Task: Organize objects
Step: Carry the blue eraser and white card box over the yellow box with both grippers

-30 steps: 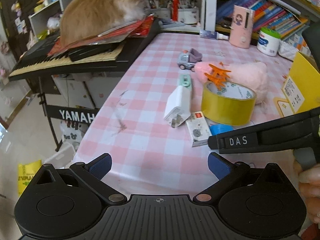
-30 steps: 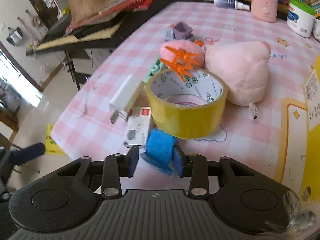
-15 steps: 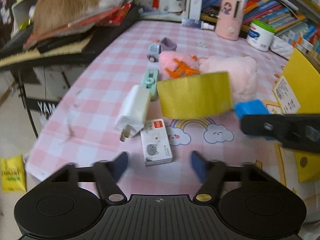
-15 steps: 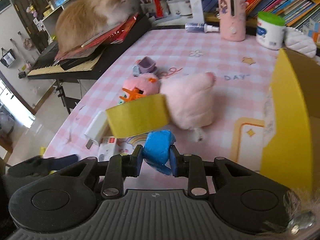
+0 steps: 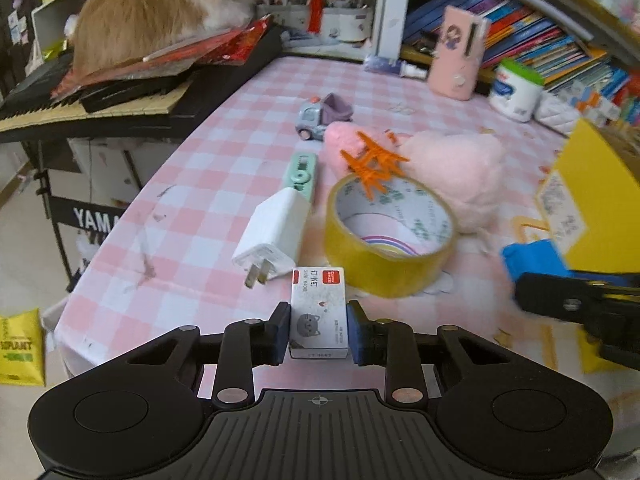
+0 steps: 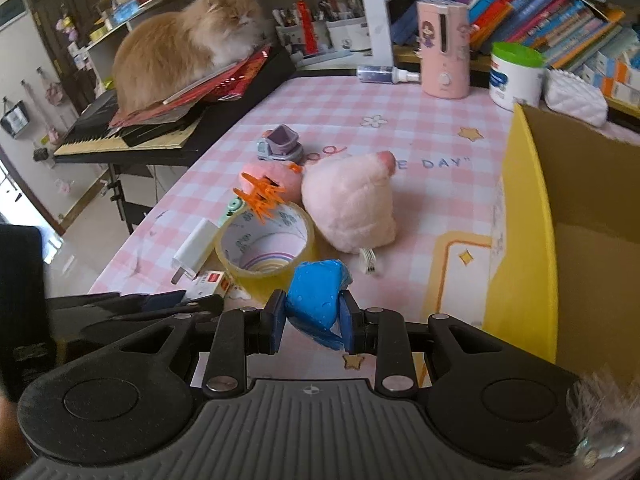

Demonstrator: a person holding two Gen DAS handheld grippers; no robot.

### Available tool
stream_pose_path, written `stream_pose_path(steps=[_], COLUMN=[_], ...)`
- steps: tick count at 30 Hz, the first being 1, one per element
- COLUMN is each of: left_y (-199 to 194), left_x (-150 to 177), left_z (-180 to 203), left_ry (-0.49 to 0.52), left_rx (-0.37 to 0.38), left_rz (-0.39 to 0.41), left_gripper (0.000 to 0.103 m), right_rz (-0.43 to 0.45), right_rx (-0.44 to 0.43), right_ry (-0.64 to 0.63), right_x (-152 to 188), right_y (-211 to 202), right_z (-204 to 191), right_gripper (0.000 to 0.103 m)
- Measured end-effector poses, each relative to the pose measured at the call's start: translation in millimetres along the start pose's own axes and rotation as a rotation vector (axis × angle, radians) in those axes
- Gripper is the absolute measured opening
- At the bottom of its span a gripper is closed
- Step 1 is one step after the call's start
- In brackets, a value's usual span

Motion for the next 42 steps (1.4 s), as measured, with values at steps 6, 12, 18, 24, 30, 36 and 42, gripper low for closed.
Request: stream_pose_path(steps=[6,12,18,24,30,36,42], left_y=[-37,-85,-118,-128,-128,-128,-123], left_x=[15,24,43,66,84,91,94], left_z=[3,5,20,38,64,93,121], left_ry=[0.000,0.008,0.070,0.122,0.183,0.264,0.331], left_rx=[0.054,0.120,0.189,0.260,0.341,0.416,0.486], left_rz=[0.037,0.104,0.120,0.089,0.047,0.025,0.002], left_gripper=[0.028,0.028,0.028,0.028,0.028,0.028,0.028], right_rz=[-0.022,0.002,0.035,0.024,0.024,0.018,0.020], right_rx=[0.002,0.026,0.094,0.135,0.181,0.250,0.320], right_ry=[0.022,0.025,0.039,0.101,0.152,0.244,0.312], right_x=[19,41,69,102,133,156,171], right_y=[-11,-37,-68,-91,-114,-133,-151], right_z=[-8,-17,-10,-1,10,33,54], right_gripper=[0.026,0.026,0.026,0.026,0.026,0.026,0.026])
Point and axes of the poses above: each gripper's, at about its wrist camera, not at the fingertips, and y roughly the way its jaws point, z to its right, x to its underside, the point moved 4 cm from there along y, roughly the way its jaws point, and after that the axes turned 9 degrees about x, right-handed, at the moved point
